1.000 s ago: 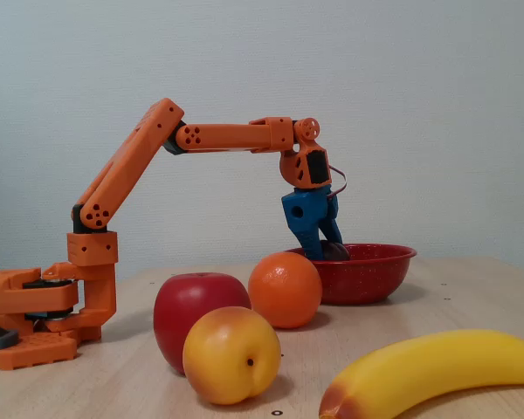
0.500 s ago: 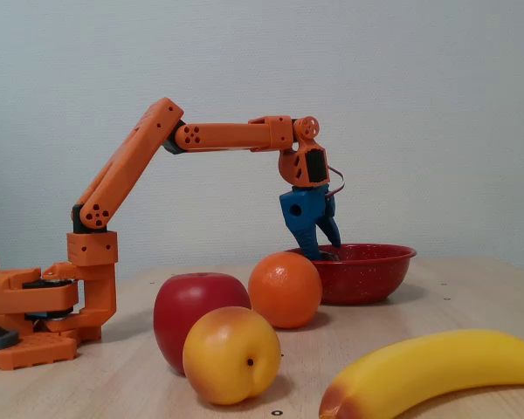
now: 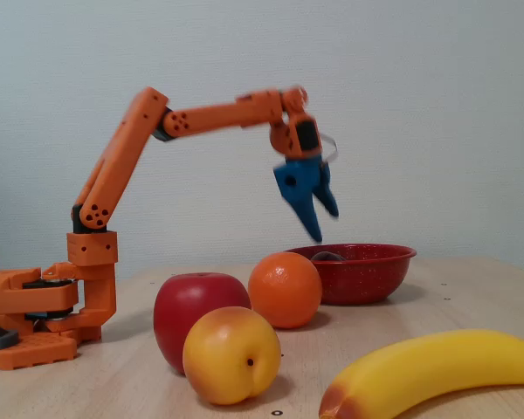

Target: Put plum in the red bowl.

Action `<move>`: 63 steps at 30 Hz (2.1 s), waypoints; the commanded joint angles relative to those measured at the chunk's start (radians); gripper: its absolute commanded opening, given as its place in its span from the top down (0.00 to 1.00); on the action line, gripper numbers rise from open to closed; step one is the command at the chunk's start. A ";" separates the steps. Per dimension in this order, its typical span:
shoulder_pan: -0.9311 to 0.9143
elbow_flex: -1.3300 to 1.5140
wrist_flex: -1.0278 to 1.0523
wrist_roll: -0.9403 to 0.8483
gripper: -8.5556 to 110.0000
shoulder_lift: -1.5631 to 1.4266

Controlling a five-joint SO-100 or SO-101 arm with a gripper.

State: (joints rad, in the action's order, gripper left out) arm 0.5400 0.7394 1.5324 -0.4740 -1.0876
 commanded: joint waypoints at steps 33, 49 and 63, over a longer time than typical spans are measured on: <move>-0.290 0.186 0.057 0.023 0.93 -0.632; -0.423 0.678 -0.055 0.094 0.93 -1.126; -0.528 1.126 -0.072 0.121 0.93 -1.523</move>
State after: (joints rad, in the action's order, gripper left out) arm 0.0307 1.8776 1.5048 -0.3651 -2.5449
